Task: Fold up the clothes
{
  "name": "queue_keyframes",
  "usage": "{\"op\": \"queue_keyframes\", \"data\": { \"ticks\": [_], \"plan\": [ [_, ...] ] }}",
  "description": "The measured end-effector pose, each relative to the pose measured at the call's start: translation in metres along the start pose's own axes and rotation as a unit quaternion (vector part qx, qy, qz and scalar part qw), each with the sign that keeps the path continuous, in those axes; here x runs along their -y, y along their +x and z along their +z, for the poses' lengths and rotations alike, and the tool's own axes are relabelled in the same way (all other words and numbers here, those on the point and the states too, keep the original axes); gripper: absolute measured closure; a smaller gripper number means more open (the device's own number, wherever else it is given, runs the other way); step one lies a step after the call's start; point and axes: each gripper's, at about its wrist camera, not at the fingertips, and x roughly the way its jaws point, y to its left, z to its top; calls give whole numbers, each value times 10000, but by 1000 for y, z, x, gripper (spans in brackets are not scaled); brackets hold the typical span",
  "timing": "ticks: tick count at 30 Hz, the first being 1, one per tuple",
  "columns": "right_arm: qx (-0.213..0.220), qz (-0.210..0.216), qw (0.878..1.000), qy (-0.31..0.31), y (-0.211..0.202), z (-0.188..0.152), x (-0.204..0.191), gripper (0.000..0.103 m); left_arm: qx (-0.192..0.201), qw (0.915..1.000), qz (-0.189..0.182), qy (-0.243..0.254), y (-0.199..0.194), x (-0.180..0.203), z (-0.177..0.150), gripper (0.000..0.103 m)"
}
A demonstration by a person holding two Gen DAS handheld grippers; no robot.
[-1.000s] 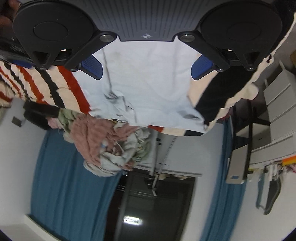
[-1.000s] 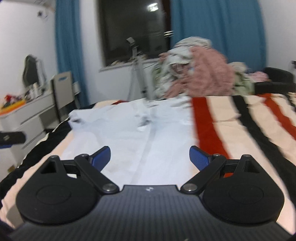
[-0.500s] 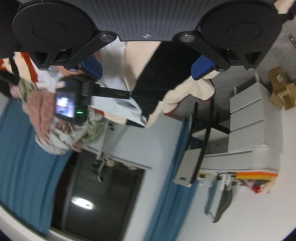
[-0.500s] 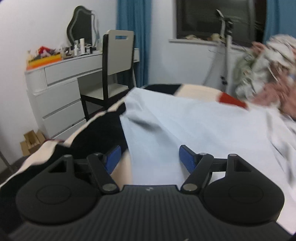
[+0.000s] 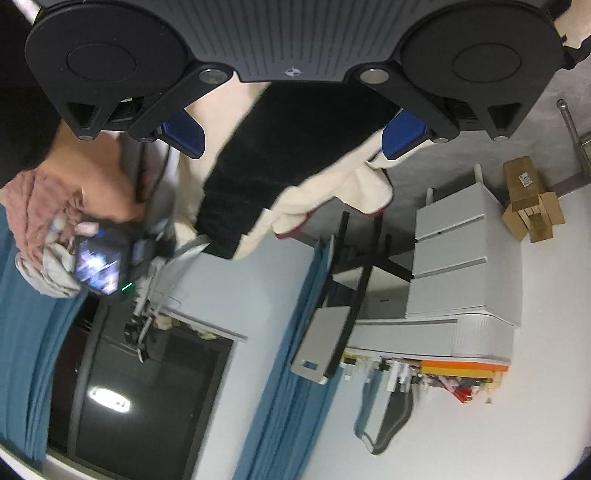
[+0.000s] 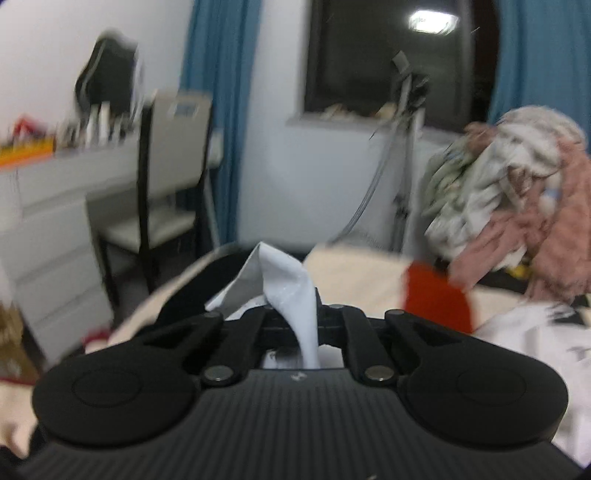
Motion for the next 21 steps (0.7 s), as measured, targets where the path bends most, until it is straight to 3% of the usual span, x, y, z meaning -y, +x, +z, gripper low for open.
{"op": "queue_keyframes", "data": {
  "ticks": [4,8,10,15,17,18,19,21],
  "plan": [
    [614,-338,9955,638,-51,20,84,97,-16,9992,-316,244,-11,10,-1,0],
    [731,-1105,9824,1315,-85,7,189,97,-22,9988,-421,246,-15,16,-3,0],
    [544,-1519,9747,1547,-92,-13,235,97,-125,9983,-532,217,-13,19,-6,0],
    [-224,-1921,9630,1875,-88,-72,297,91,-412,9950,-729,540,1,41,-21,0],
    [-472,-1815,9646,1856,-87,-82,301,62,-426,9933,-802,713,7,51,-27,0],
    [-525,-1739,9659,1847,-88,-84,301,24,-431,9923,-832,804,10,56,-30,0],
    [-449,-1644,9676,1864,-94,-85,299,6,-447,9914,-866,874,11,59,-32,0],
    [-283,-1500,9699,1899,-112,-80,293,5,-467,9896,-923,995,12,66,-36,0]
  ]
}}
